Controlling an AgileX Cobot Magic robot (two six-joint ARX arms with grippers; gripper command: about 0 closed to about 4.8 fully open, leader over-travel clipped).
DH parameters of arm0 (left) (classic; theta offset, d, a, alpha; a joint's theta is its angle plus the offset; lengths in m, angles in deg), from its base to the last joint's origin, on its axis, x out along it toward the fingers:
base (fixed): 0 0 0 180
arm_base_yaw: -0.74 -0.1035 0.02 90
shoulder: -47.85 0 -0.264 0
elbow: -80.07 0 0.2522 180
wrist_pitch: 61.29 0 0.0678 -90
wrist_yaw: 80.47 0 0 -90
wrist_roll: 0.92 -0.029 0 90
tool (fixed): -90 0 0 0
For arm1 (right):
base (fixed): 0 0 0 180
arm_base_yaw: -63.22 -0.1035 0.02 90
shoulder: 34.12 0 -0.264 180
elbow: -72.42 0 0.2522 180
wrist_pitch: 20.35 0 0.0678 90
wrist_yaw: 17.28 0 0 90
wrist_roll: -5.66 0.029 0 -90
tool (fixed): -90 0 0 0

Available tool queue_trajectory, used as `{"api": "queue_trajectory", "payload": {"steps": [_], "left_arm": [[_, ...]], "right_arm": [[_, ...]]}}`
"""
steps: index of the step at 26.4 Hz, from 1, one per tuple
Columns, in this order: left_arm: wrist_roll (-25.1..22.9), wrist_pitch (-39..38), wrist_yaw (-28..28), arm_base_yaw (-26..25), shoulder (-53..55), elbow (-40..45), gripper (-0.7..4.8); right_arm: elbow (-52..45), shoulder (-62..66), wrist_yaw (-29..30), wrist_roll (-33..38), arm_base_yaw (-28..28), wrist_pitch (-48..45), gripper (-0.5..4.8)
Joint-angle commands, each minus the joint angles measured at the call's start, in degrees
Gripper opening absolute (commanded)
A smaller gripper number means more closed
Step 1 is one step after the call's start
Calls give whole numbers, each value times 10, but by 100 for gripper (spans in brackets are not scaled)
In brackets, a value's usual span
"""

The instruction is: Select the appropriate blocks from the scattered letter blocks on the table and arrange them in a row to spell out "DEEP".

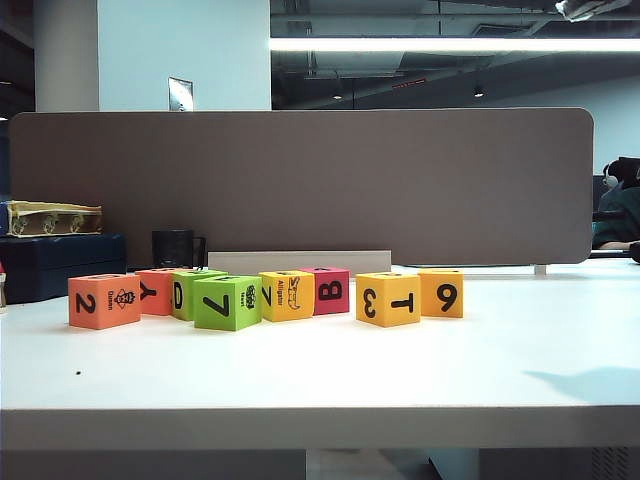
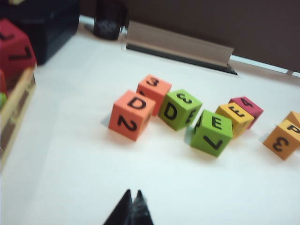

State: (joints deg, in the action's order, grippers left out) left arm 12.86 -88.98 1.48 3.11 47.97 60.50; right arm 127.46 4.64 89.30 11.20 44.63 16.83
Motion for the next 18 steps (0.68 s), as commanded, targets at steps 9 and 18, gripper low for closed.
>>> {"api": "queue_trajectory", "payload": {"steps": [9, 18], "left_arm": [[15, 3, -37, 1, 3, -46, -6], [10, -3, -82, 1, 97, -135, -6]], "right_arm": [[4, 0, 1, 0, 0, -5, -6], [4, 0, 2, 0, 0, 4, -6]]}}
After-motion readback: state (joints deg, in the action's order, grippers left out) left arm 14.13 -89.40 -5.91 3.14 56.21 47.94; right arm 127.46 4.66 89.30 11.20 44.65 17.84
